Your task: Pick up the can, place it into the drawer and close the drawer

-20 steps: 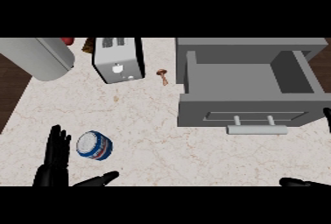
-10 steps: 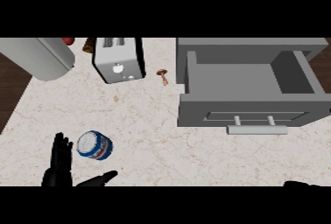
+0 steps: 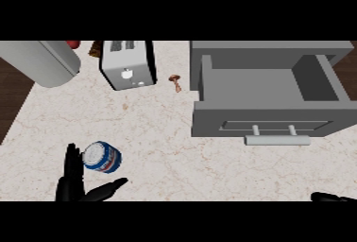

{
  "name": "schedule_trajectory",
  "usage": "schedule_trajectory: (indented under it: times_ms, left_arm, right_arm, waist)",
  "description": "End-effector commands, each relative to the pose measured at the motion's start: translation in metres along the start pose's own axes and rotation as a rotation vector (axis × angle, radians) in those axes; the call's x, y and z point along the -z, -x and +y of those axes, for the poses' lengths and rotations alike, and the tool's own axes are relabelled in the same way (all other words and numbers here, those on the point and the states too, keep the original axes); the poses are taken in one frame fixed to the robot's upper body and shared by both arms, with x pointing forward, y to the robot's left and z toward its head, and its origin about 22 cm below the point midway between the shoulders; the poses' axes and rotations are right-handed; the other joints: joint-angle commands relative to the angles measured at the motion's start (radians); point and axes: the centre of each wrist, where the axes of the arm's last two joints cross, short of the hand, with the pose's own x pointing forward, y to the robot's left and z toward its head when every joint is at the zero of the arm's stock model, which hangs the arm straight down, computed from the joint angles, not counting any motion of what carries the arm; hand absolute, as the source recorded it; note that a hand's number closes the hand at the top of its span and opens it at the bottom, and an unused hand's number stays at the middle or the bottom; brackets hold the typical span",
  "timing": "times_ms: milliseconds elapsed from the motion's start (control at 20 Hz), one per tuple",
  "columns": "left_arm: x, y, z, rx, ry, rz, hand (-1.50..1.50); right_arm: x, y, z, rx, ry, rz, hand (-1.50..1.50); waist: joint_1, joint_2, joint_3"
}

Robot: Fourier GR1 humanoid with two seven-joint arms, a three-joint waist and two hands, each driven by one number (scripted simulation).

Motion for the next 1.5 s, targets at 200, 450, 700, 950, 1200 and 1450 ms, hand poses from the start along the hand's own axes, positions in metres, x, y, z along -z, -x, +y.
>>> schedule_trajectory:
  times_ms: [200, 450, 700, 950, 1200, 1450]
  left_arm:
    - [0.032, 0.024, -0.003, -0.015, -0.036, 0.031, -1.5]
    - [0.025, 0.032, 0.013, -0.01, -0.012, 0.013, -1.5]
    - [0.047, 0.051, 0.011, -0.027, 0.018, -0.009, -1.5]
    - [0.072, 0.029, 0.01, -0.03, 0.125, -0.005, -1.5]
    - [0.069, 0.04, -0.009, -0.081, 0.186, -0.009, 1.5]
    - [0.081, 0.021, -0.031, -0.136, 0.227, -0.041, 1.5]
  right_arm:
    - [0.001, -0.025, -0.003, -0.025, -0.007, 0.006, -1.5]
    - [-0.017, -0.015, 0.011, 0.01, -0.003, 0.005, -1.5]
    - [0.011, -0.021, 0.003, -0.022, 0.0, -0.012, -1.5]
    - [-0.002, -0.011, 0.0, -0.013, -0.001, -0.022, -1.5]
    - [-0.007, -0.024, 0.004, -0.015, -0.003, -0.016, -1.5]
    - [0.012, -0.028, -0.003, -0.026, 0.016, -0.013, -1.5]
  waist:
    - [-0.002, 0.0, 0.0]
    - [-0.001, -0.001, 0.0]
    - [-0.001, 0.001, 0.0]
    - [-0.002, 0.0, 0.0]
    - [-0.004, 0.0, 0.0]
    - [-0.001, 0.0, 0.0]
